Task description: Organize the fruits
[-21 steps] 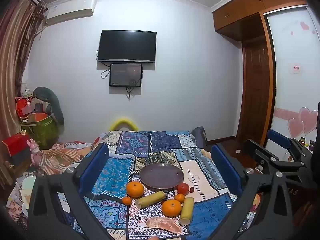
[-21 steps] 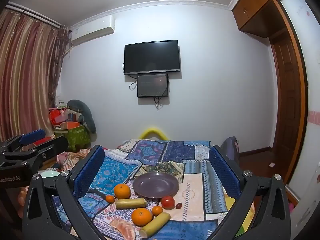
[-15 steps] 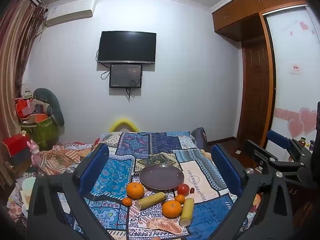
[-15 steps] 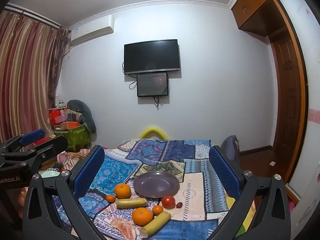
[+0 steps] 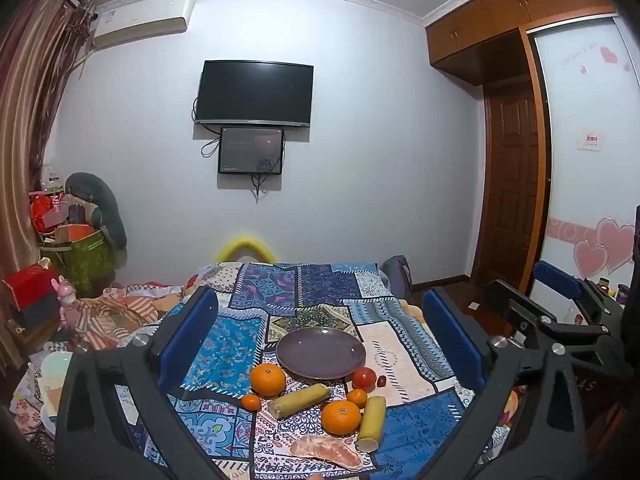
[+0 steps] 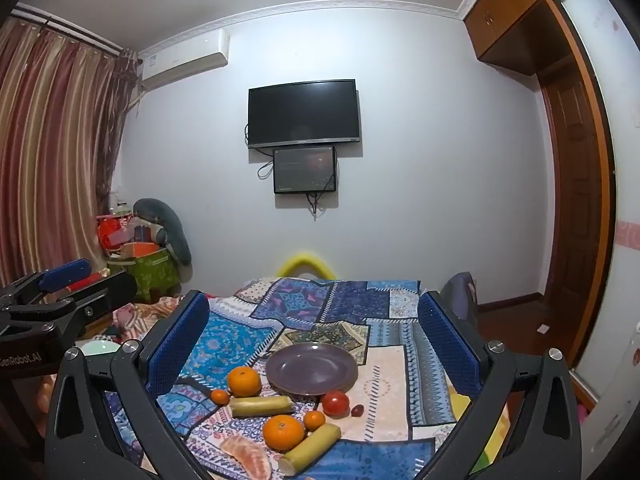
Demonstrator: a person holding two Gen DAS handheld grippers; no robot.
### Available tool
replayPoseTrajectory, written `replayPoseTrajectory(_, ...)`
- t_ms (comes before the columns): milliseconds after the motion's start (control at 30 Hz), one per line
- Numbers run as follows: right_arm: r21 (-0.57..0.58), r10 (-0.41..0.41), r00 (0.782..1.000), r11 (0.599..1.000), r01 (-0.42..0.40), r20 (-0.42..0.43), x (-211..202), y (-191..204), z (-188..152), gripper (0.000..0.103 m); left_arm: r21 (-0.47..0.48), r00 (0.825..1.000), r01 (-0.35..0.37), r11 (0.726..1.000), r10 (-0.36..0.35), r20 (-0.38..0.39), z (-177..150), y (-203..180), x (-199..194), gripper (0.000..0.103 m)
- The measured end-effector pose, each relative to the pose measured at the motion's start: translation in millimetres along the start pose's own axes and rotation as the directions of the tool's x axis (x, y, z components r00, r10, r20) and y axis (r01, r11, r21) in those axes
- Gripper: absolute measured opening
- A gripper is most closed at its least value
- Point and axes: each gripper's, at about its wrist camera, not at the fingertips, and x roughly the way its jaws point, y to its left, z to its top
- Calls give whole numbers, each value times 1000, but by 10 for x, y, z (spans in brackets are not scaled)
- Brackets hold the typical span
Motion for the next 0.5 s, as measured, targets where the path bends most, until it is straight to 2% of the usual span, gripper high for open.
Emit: replayPoseTrajectory(500,5,5,1000,1000,-5,5,-10,21,7,103,1,1000,-5,1000,5,9,-15,-24,-6,103)
